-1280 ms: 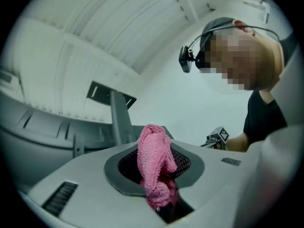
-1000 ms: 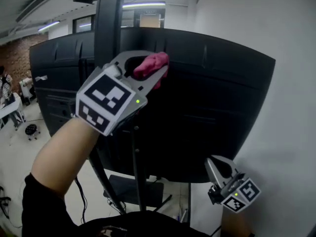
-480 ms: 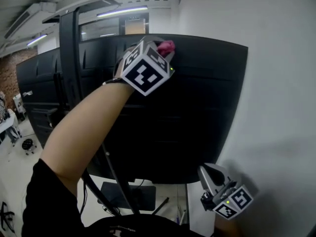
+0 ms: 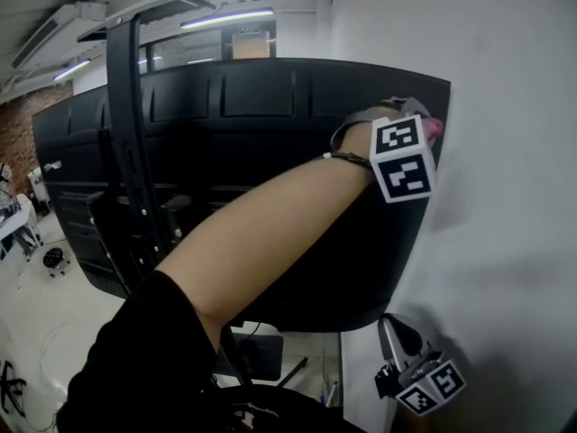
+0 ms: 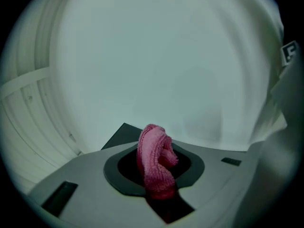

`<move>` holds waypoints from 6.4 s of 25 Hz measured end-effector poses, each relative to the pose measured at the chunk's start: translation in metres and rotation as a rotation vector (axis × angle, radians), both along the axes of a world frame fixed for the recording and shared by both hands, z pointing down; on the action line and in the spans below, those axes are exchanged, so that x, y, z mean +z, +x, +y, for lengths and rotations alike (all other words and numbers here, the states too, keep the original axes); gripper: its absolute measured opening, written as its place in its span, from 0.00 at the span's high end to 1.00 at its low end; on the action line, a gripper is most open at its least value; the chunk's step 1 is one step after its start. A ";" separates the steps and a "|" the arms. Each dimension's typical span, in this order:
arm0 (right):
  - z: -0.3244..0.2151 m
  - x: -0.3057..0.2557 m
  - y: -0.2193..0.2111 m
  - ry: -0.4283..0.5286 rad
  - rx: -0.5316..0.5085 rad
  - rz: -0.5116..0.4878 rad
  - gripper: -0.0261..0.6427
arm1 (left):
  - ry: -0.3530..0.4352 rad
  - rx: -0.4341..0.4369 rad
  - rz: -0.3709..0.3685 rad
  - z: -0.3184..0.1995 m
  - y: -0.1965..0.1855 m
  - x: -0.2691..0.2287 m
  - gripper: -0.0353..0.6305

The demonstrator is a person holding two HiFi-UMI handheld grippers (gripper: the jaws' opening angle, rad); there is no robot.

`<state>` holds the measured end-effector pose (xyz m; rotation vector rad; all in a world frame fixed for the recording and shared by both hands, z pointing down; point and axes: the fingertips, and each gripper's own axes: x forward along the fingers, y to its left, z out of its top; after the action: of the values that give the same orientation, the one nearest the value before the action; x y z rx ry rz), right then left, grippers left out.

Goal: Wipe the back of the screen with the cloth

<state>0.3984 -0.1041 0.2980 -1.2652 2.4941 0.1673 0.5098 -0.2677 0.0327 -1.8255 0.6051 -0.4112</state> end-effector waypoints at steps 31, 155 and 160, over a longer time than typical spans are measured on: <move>0.013 0.024 0.016 -0.036 0.060 -0.056 0.95 | 0.267 -0.232 -0.523 -0.039 -0.056 0.080 0.81; -0.091 0.153 -0.439 -0.422 -0.235 0.192 0.96 | -1.199 0.255 0.552 0.072 -0.643 0.425 0.85; -0.085 0.151 -0.435 -0.402 -0.254 0.213 0.96 | -1.193 0.244 0.557 0.079 -0.640 0.418 0.85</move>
<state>-0.0366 -0.1893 0.4487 -1.0974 2.9502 -0.2902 -0.1297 -0.1889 0.4511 -3.1778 0.5156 -0.0517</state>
